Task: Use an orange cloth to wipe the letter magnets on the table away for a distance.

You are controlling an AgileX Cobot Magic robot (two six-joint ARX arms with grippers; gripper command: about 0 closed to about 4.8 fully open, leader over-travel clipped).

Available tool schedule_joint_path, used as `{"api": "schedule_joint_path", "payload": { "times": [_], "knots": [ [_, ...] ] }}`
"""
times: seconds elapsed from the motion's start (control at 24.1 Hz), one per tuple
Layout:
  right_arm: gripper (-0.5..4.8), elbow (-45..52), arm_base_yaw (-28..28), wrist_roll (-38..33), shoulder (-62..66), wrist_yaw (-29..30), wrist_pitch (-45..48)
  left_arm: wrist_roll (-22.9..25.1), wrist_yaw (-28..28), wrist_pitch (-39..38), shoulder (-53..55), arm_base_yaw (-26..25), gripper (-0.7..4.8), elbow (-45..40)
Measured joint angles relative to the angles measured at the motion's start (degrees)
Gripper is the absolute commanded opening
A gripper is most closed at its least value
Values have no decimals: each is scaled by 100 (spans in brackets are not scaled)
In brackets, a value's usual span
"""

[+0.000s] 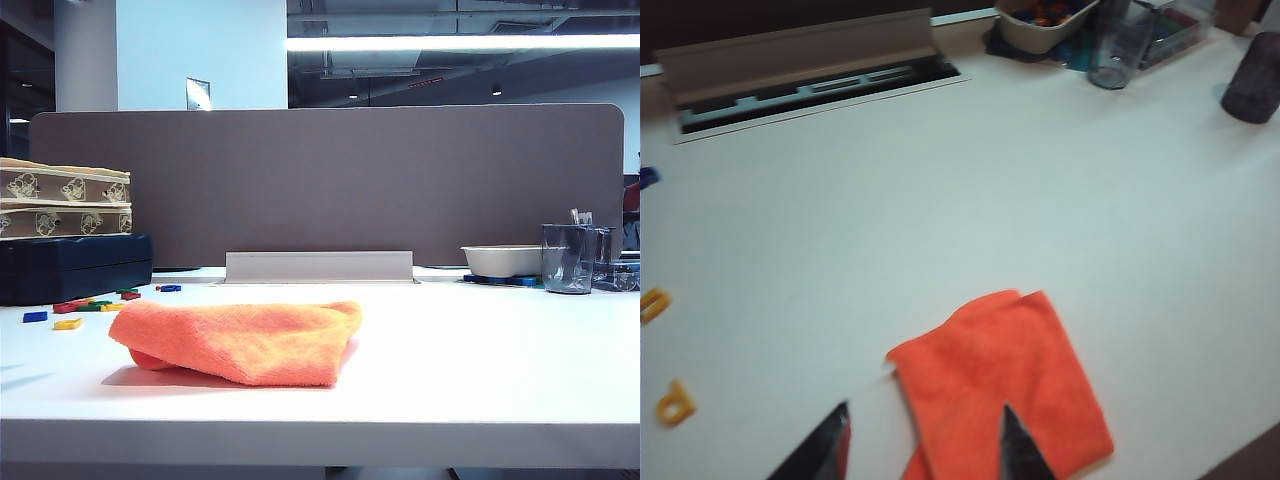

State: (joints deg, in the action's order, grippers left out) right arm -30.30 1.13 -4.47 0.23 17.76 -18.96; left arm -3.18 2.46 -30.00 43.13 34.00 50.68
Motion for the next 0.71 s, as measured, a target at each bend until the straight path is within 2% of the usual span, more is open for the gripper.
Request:
{"api": "schedule_joint_path", "payload": {
  "times": [0.08, 0.25, 0.46, 0.71],
  "knots": [
    [-1, 0, 0, 0, 0, -4, -118, 74, 332, -584, -575, 0, 178, 0],
    [-1, 2, 0, 46, 0, -463, -476, 125, 1276, -1956, -2046, 0, 178, 0],
    [-1, 44, 0, 402, 0, -686, -597, 238, 1716, -2524, -3261, 0, 178, 0],
    [-1, 538, -2, 435, 0, -984, -570, 472, 1917, -2677, -3460, 0, 177, -254]
  ]
}}
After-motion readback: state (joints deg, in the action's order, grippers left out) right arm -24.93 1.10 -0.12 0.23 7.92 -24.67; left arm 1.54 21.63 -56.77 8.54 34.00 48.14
